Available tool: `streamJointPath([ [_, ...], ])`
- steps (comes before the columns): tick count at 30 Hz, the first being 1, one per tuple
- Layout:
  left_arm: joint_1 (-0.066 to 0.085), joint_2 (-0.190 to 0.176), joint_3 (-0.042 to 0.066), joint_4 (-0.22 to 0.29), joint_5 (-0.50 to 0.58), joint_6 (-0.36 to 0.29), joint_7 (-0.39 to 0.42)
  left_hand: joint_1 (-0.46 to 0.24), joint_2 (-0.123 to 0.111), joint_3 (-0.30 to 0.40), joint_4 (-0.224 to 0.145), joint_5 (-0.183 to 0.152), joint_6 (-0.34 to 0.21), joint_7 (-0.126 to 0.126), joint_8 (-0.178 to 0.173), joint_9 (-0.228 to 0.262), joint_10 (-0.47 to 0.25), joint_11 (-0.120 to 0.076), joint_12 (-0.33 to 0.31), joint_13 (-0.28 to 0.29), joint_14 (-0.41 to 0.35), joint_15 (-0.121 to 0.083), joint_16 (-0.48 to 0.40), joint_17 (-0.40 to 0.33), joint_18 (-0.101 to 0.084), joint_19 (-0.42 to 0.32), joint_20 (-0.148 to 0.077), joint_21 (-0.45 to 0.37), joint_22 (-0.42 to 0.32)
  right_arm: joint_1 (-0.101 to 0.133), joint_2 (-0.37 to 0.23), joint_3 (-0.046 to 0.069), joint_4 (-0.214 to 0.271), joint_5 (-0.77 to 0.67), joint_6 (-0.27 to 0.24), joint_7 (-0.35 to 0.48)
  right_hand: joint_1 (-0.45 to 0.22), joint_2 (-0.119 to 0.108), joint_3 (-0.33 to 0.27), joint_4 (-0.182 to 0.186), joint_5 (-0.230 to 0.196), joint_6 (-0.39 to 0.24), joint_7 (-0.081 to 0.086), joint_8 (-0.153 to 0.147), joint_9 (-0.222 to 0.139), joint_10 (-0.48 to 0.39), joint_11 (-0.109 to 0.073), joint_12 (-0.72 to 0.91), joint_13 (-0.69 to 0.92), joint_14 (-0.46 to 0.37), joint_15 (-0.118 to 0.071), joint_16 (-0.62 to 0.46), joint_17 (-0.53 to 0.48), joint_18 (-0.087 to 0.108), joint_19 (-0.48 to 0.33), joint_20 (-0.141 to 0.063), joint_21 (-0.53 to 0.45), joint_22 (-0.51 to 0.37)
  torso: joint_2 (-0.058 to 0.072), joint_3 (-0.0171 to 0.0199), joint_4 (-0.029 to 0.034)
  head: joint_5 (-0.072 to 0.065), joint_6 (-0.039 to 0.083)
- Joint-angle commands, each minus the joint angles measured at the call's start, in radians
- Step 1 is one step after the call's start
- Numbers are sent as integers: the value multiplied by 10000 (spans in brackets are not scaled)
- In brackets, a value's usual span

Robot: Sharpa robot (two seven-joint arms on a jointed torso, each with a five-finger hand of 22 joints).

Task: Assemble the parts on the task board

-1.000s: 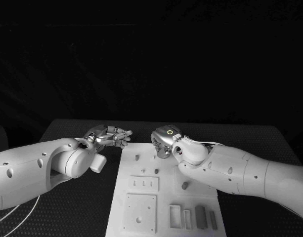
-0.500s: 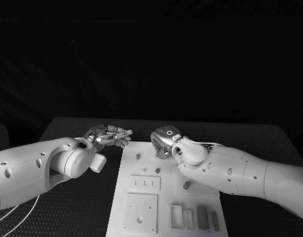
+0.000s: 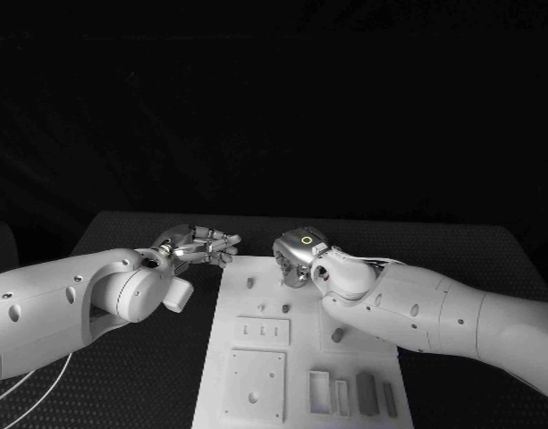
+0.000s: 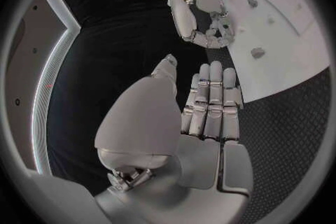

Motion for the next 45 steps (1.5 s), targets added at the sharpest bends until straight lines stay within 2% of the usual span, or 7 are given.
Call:
streamJointPath([
  [1, 33, 20, 8, 31, -43, -16, 97, 91, -7, -58, 11, -62, 24, -19, -46, 13, 30, -23, -54, 14, 59, -7, -41, 10, 206, -52, 24, 43, 77, 9, 46, 7, -46, -40, 105, 56, 109, 19, 79, 22, 29, 62, 13, 41, 13, 477, -180, 40, 104, 67, -106, 41, -3, 475, -26, -75, 22, 214, 17, -1, 9, -5, 10],
  [8, 57, -11, 8, 63, -44, -27, 93, 96, -7, -63, 12, -61, 24, -16, -51, 19, 31, -21, -57, 17, 61, -7, -43, 12, 206, -51, 24, 44, 76, 9, 103, 6, -192, 221, 283, 190, 94, -5, 138, 51, 28, -193, 118, -99, 1, 244, -85, -126, 45, -38, -21, -19, -32, 475, -159, -41, 17, 197, 36, 5, 20, 13, -29],
  [16, 75, -11, 8, 64, -44, -28, 92, 102, -7, -67, 12, -61, 26, -14, -55, 24, 33, -19, -60, 20, 63, -8, -44, 14, 207, -50, 24, 45, 75, 9, 84, 5, -295, 454, 274, 261, 39, -134, 81, -1, 26, -1032, 490, -541, -133, -811, 234, -243, -235, -131, 265, -22, -28, 475, -361, 38, 80, 202, 28, 1, -12, 28, -94],
  [24, 83, -35, 8, 54, -44, -35, 89, 108, -4, -69, 12, -60, 26, -13, -59, 29, 34, -19, -62, 22, 64, -8, -46, 16, 208, -49, 24, 46, 74, 14, 32, 4, -281, 645, 126, 293, -161, -188, -61, -73, 32, -1409, 648, -719, -210, -1315, 367, -236, -380, -190, 399, -11, -18, 475, -460, 82, 119, 195, 28, 9, -14, 24, -90],
  [27, 84, -37, 8, 25, -44, -37, 90, 110, -5, -71, 11, -59, 27, -13, -60, 31, 34, -18, -64, 23, 65, -8, -47, 17, 208, -49, 24, 46, 74, 20, -3, 4, -283, 773, 6, 311, -416, -202, -233, -206, 23, -1814, 751, -915, -309, -1906, 540, -262, -558, -309, 532, -51, -31, 475, -594, 133, 83, 178, 32, 10, -21, 13, -79],
  [41, 96, -82, 11, -100, -43, -117, 106, 128, -13, -78, 8, -59, 28, -18, -68, 40, 35, -21, -69, 27, 67, -7, -50, 21, 209, -50, 24, 47, 72, 180, -407, 8, 218, 1295, -771, 640, -904, -233, -574, -396, 69, -2000, 782, -912, -324, -2323, 648, -200, -792, -405, 657, -29, -26, 475, -698, 206, 68, 163, 37, 11, -21, -9, -58],
  [45, 111, -123, 11, -96, -43, -107, 118, 152, -5, -76, 6, -56, 32, -21, -72, 48, 40, -23, -72, 32, 70, -7, -52, 24, 210, -49, 23, 48, 71, 249, -788, 126, 589, 1753, -1036, 946, -1054, -234, -681, -406, 193, -2006, 789, -889, -323, -2315, 644, -177, -829, -370, 652, 3, -23, 475, -660, 194, 85, 153, 32, 26, -57, -20, -39],
])
